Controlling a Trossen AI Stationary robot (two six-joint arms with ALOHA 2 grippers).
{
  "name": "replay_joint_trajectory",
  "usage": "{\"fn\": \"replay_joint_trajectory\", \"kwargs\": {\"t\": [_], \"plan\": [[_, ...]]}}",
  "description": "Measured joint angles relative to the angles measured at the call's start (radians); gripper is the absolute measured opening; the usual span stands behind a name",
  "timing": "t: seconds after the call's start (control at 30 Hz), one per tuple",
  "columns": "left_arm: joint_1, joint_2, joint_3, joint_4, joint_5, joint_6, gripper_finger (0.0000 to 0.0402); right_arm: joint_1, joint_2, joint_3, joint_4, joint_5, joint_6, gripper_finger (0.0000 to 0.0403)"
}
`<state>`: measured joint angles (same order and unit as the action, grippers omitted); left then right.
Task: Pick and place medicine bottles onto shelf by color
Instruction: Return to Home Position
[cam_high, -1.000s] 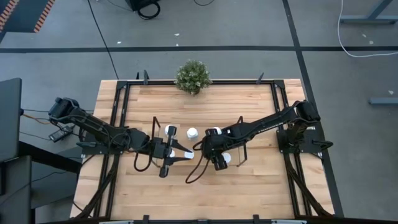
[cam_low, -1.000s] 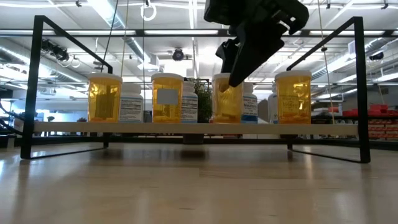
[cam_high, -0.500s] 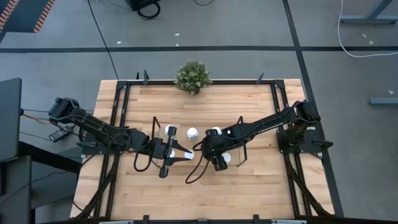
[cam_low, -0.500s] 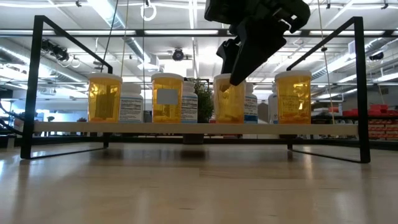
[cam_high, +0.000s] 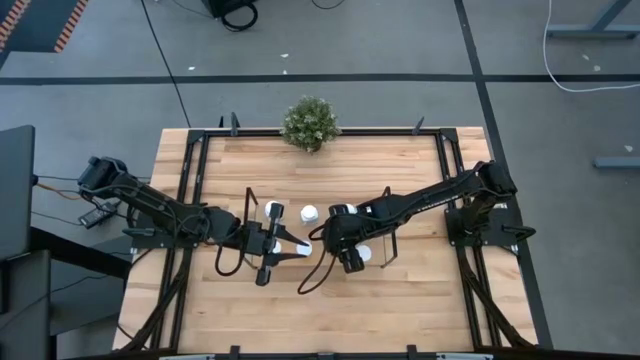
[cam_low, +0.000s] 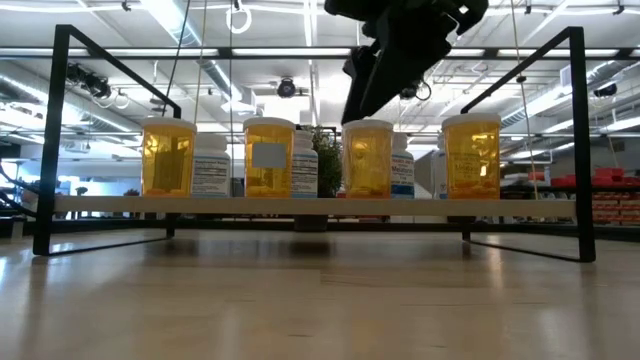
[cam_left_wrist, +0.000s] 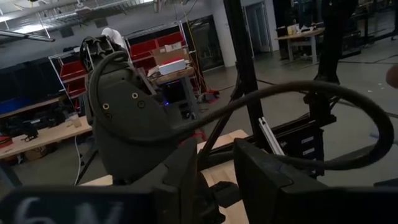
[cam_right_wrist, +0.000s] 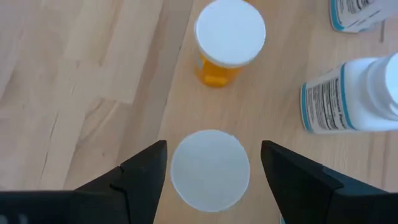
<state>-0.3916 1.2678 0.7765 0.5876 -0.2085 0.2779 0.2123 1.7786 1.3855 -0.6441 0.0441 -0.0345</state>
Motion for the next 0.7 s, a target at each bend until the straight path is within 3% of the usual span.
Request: {"fn": "replay_joint_trajectory", "kwargs": {"t": [0.27, 0.47, 0.7], "plan": [[0.000, 0.000, 0.000, 0.000, -0.024, -0.002, 0.0111, 0.000, -0.017, 0.000, -0.099, 0.000, 0.025, 0.0267], [0.000, 0.000, 0.000, -0.002, -0.102, -0.008, 0.0104, 0.000, -0.152, 0.000, -0.073, 0.015, 0.037, 0.0255], [0.004, -0.012, 0.000, -0.063, -0.148, -0.037, 0.0091, -0.004, -0.349, 0.000, -0.087, 0.194, 0.051, 0.0240]]}}
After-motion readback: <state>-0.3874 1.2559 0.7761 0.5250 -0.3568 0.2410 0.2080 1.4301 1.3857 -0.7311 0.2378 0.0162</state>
